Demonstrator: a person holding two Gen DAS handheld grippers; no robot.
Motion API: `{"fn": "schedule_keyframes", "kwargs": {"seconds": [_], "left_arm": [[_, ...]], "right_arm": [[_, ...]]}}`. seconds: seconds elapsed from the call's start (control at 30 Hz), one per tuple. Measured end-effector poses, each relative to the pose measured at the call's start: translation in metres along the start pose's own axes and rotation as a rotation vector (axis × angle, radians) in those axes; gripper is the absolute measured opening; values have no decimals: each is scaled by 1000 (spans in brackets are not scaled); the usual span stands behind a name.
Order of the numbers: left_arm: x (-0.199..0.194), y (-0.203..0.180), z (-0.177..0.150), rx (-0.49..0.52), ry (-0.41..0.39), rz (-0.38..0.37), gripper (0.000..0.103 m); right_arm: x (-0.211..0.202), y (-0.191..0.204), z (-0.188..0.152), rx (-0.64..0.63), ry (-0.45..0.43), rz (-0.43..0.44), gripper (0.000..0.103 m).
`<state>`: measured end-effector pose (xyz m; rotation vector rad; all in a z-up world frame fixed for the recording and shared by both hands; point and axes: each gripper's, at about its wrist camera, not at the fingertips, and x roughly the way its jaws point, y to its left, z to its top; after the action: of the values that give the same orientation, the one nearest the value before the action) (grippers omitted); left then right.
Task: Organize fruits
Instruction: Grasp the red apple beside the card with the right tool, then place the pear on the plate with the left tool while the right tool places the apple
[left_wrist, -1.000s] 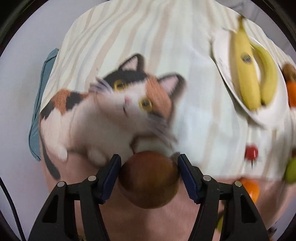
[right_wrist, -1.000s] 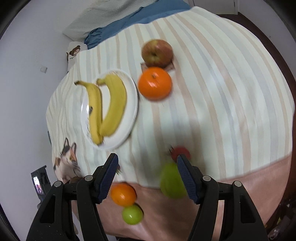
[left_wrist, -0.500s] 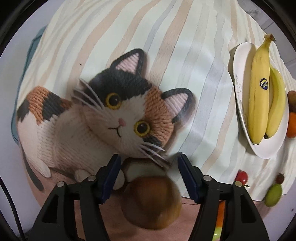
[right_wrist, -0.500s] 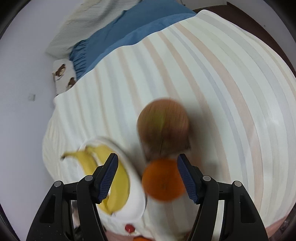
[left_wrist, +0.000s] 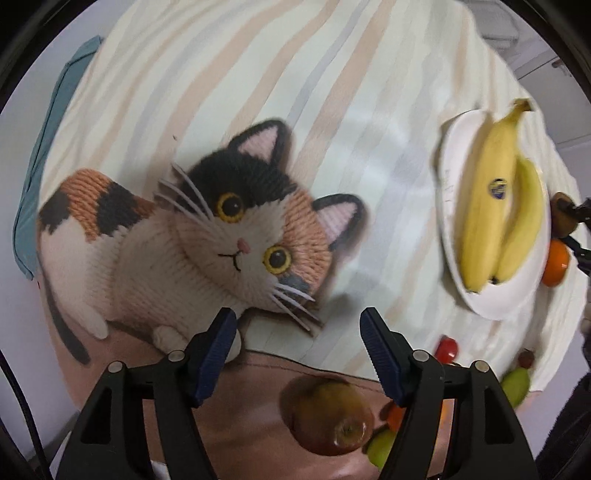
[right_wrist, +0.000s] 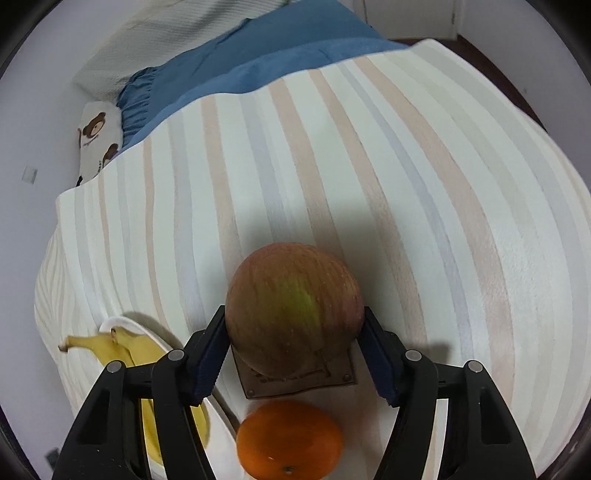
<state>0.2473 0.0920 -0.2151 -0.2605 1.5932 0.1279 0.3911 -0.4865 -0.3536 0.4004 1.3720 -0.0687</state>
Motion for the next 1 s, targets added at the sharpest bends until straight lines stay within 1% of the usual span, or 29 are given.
{"fn": "schedule_keyframes", "kwargs": {"seconds": [0.1, 0.2, 0.3, 0.4, 0.5, 0.53, 0.63, 0.73, 0.77, 0.8, 0.83, 0.9, 1.0], "left_arm": [[-22, -5, -13, 31, -26, 0, 68], [-29, -17, -35, 97, -10, 7, 68], [-17, -30, -64, 167, 64, 10, 68], [3, -39, -96, 221, 143, 18, 68], [24, -49, -129, 257, 244, -26, 68], [28, -51, -136, 276, 314, -2, 68], [44, -58, -152, 294, 362, -5, 68], [60, -57, -155, 291, 366, 22, 69], [61, -53, -155, 286, 362, 18, 70], [57, -51, -156, 283, 354, 15, 70], [55, -49, -155, 286, 329, 14, 68], [54, -52, -157, 314, 308, 27, 65], [44, -61, -161, 359, 292, 61, 65]], "right_arm": [[-13, 1, -13, -62, -15, -13, 69], [-32, -5, -34, -129, -23, -26, 69], [-51, -17, -70, -186, -9, -35, 69], [-68, -35, -119, -225, 25, -43, 69], [-76, -60, -165, -237, 65, -49, 69], [-76, -67, -180, -236, 84, -48, 69], [-75, -88, -214, -224, 120, -47, 69], [-72, -99, -243, -215, 146, -45, 69], [-71, -102, -250, -213, 153, -42, 69], [-70, -103, -256, -211, 160, -38, 69], [-69, -103, -262, -215, 167, -36, 69], [-68, -103, -270, -224, 171, -35, 69], [-65, -100, -269, -228, 165, -49, 69]]}}
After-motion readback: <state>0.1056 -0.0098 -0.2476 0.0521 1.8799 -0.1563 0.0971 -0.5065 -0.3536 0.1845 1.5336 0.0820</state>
